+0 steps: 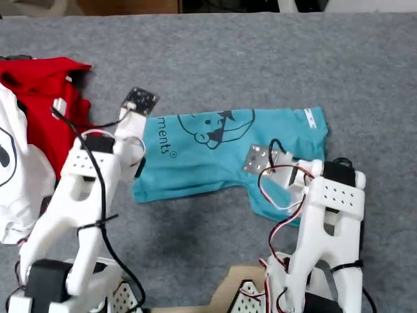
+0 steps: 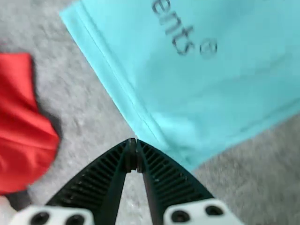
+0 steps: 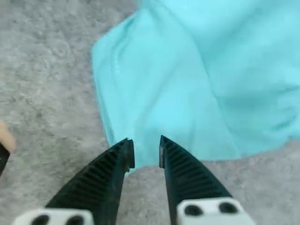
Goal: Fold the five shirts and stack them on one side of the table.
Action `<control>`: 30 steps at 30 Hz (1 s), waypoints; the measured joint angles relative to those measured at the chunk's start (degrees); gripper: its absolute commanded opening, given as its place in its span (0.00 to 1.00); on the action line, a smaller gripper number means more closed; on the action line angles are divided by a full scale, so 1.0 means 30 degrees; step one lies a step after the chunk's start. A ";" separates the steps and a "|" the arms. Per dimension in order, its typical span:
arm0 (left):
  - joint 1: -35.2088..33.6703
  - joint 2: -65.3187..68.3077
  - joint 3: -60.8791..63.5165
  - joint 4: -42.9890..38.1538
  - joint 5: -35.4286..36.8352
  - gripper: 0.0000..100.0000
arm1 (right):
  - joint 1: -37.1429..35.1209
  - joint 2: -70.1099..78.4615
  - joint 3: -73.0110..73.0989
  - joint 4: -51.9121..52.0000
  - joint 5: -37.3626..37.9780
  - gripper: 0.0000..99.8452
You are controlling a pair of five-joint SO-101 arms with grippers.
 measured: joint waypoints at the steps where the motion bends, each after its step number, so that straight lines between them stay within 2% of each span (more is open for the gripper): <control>1: 0.0000 -0.0205 0.0557 0.0000 0.0000 0.02 | 0.0000 0.0000 0.0293 0.0000 0.0205 0.12; 8: 0.0000 -0.0821 0.3429 -0.1172 0.0000 0.02 | -0.0029 0.0322 0.3106 -0.2374 0.0996 0.15; 17: 0.0000 -0.0850 0.3927 -0.1641 0.0000 0.02 | -0.0059 0.5421 0.2198 -0.4835 0.0996 0.15; 19: 0.0000 -0.0850 0.3956 -0.1641 0.0000 0.02 | -0.0029 0.6212 0.1465 -0.4425 0.0996 0.12; 23: 0.0000 -0.0850 0.3956 -0.1641 0.0029 0.02 | -0.0029 0.7414 0.0440 -0.4366 0.0996 0.00; 30: 0.0000 -0.0850 0.4278 -0.1993 0.0029 0.02 | -0.0029 0.8381 -0.0381 -0.4366 0.0996 0.00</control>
